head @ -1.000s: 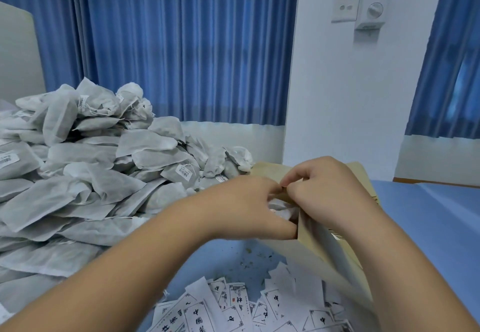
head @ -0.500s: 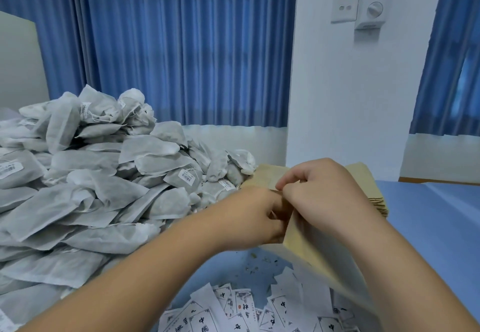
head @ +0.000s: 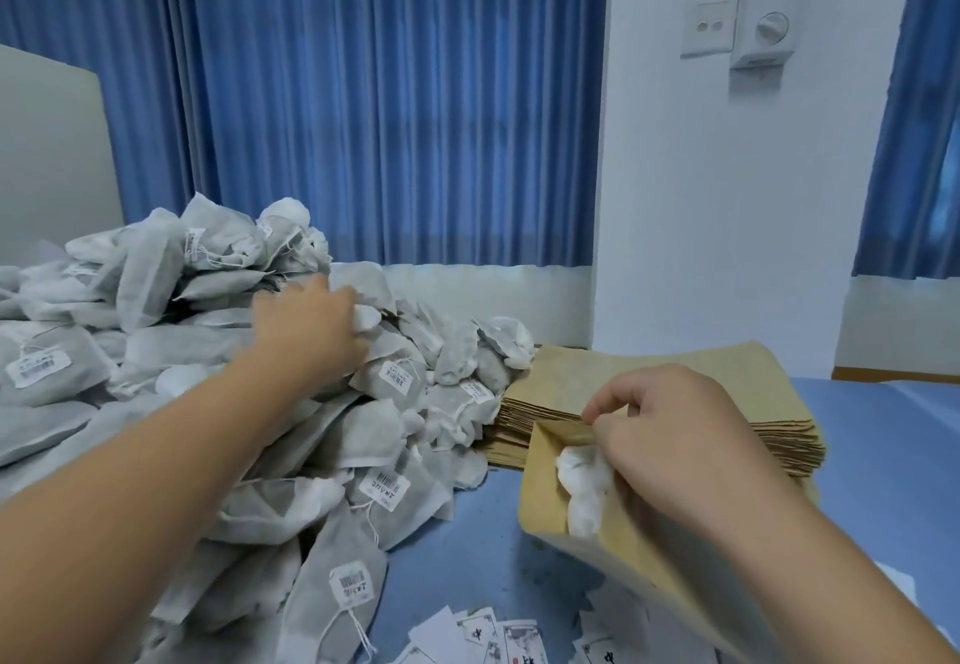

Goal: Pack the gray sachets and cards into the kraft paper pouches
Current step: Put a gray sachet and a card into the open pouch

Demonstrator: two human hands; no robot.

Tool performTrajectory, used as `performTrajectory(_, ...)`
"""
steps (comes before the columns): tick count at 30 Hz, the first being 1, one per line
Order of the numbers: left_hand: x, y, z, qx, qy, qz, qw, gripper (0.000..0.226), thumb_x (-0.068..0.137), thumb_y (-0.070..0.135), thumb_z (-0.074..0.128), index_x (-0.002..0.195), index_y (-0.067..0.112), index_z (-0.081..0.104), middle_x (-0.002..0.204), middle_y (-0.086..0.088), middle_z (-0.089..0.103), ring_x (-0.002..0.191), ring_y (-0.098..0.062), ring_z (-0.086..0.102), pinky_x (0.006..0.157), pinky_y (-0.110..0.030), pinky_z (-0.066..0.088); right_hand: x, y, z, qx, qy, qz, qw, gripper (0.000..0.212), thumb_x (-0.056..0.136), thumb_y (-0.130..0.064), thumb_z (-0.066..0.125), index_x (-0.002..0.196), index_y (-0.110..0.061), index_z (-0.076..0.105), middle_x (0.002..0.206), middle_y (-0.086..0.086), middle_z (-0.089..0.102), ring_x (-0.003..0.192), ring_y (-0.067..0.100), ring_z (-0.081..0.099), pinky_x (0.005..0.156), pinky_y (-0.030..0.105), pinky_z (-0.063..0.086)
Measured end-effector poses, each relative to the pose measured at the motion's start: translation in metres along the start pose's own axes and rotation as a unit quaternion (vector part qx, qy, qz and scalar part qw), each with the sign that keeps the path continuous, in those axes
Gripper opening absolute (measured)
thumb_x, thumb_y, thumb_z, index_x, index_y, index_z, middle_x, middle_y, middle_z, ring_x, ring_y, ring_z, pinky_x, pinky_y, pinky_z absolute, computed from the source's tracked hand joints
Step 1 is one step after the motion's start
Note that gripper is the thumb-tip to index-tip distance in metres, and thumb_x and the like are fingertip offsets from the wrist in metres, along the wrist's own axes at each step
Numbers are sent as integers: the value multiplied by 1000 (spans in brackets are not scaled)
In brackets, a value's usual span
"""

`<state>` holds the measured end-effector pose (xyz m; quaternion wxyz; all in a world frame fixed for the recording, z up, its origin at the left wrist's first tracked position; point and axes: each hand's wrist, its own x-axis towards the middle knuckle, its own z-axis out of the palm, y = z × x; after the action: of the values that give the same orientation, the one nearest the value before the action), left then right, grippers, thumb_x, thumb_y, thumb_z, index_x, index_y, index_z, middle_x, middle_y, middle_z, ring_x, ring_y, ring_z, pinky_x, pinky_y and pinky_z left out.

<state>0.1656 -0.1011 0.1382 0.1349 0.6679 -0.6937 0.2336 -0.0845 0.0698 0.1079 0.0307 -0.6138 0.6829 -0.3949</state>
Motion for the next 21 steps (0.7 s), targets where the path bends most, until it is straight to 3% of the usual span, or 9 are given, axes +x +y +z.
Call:
performTrajectory(4, 16, -19, 13, -62, -71, -23, 995, 50, 87, 43, 47, 137, 35, 46, 141, -4, 44, 124, -31, 46, 99, -44, 41, 1, 0, 0, 4, 1, -3, 1000, 24, 73, -13, 54, 62, -31, 67, 51, -31, 53, 50, 3, 52, 45, 20, 31)
performTrajectory(7, 20, -21, 13, -89, -18, -39, 995, 38, 94, 32, 41, 125, 44, 58, 132, -1, 53, 121, -28, 48, 100, -45, 38, 0, -1, -1, 1, -4, -6, 1000, 25, 73, -13, 54, 61, -31, 66, 50, -28, 54, 51, -2, 53, 43, 19, 31)
performTrajectory(12, 8, -14, 15, -147, 139, 2, 979, 31, 94, 25, 49, 120, 29, 66, 123, -5, 58, 115, -32, 50, 91, -47, 37, -1, -2, -1, -2, -7, -1, 1000, 26, 73, -12, 53, 61, -30, 66, 51, -25, 56, 51, 6, 53, 46, 22, 34)
performTrajectory(15, -15, 2, 4, -246, 272, 95, 926, 26, 88, 16, 55, 106, 14, 75, 100, -13, 65, 93, -37, 59, 75, -48, 47, -1, -2, -2, 7, -10, 5, 1000, 25, 73, -11, 53, 62, -30, 66, 51, -26, 55, 52, 6, 54, 46, 22, 34)
performTrajectory(17, -33, 18, -5, -323, 310, 142, 883, 24, 86, 7, 61, 105, 10, 75, 90, -10, 63, 86, -33, 58, 75, -45, 49, -2, -2, -4, 8, -9, 5, 1000, 25, 74, -12, 53, 63, -30, 66, 51, -30, 54, 51, 4, 53, 46, 20, 33)
performTrajectory(21, -63, 51, -24, -448, 296, 168, 827, 26, 90, 13, 58, 108, 21, 73, 82, 10, 50, 77, -5, 47, 70, -12, 37, 0, -3, -10, 9, -1, 4, 1000, 26, 75, -12, 53, 63, -30, 67, 49, -31, 52, 49, 2, 50, 46, 18, 31)
